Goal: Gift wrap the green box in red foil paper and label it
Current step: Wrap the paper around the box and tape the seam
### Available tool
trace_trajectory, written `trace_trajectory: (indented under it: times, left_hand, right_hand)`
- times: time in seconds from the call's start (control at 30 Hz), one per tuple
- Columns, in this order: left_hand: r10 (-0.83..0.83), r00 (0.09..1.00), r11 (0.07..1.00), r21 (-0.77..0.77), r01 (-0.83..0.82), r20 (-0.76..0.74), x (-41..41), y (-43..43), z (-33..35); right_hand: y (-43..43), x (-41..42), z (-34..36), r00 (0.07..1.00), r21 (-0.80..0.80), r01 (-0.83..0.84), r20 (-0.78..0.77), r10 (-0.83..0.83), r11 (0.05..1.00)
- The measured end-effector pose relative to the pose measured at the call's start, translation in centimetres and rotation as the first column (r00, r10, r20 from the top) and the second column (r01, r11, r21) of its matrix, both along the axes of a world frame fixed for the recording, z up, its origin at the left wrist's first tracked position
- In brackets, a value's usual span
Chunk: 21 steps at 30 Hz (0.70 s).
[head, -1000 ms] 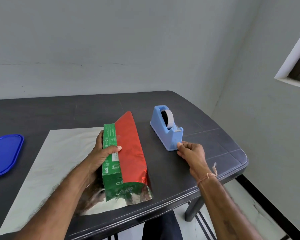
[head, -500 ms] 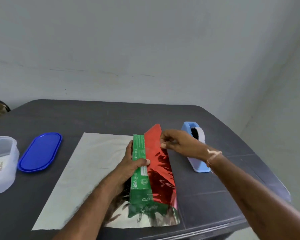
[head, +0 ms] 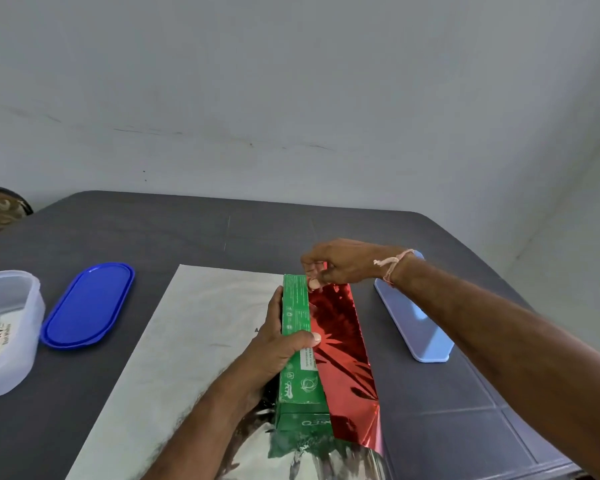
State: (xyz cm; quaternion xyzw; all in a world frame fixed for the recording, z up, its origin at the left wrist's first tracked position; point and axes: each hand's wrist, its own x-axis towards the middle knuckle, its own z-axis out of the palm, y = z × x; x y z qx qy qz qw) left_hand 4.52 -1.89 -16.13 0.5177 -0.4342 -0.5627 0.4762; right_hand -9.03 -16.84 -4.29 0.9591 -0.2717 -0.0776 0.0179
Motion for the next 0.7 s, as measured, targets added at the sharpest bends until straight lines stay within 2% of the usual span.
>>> trace_trajectory:
  times: [0.13,0.6,0.7]
  left_hand:
    - [-0.004,1.0,1.0,-0.003,0.004,-0.004,-0.1,0.1,0.2]
    - [0.007,1.0,1.0,0.008,-0.008,0.013,-0.1,0.1,0.2]
    - [0.011,1.0,1.0,0.012,-0.011,0.018,-0.1,0.1,0.1]
  right_hand:
    - [-0.7,0.7,-0.6,0.999,0.068,0.042,-0.022,-0.041,0.997]
    - [-0.7,0.4,-1.5,0.999,-0.158,0.038,-0.011,-0.04,0.987]
    - [-1.1,0.4,-1.6,0.995,-0.214,0.098,0.03,-0.094,0.972]
